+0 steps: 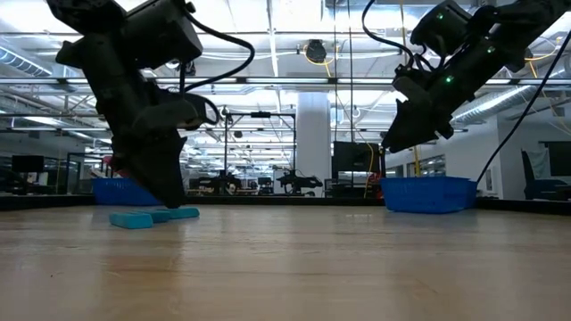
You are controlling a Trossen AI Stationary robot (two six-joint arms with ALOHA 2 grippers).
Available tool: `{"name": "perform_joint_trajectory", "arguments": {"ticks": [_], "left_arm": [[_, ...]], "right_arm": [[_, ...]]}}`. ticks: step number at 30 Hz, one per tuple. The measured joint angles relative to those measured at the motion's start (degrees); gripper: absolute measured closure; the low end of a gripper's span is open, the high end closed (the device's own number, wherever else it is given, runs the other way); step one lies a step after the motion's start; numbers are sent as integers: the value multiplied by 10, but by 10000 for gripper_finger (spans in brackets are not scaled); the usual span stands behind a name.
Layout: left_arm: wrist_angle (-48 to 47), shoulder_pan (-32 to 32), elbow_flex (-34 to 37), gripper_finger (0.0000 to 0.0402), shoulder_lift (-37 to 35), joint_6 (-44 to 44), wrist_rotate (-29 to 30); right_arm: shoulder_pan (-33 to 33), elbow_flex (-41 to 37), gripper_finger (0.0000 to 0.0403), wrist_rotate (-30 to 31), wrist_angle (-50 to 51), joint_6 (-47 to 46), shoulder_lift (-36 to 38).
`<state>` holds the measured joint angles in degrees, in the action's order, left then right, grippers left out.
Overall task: Pick & Place School Supplies
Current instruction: Put the blue eraser into the bottom right blue basket
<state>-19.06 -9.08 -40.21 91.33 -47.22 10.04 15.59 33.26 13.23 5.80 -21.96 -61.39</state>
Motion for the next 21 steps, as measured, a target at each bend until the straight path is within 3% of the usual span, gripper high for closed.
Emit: {"name": "perform_joint_trajectory", "arguments": {"ticks": [10,17,21], "left_arm": [[-33,2,3,201,-57,47,14],[-81,2,-19,215,-65,27,58],[-72,2,-21,236,-49,-1,49]], "right_arm": [[-7,0,241,1,0,1,0],[-7,0,241,1,-9,2,0],[-7,0,243,1,-9,2,0]]}}
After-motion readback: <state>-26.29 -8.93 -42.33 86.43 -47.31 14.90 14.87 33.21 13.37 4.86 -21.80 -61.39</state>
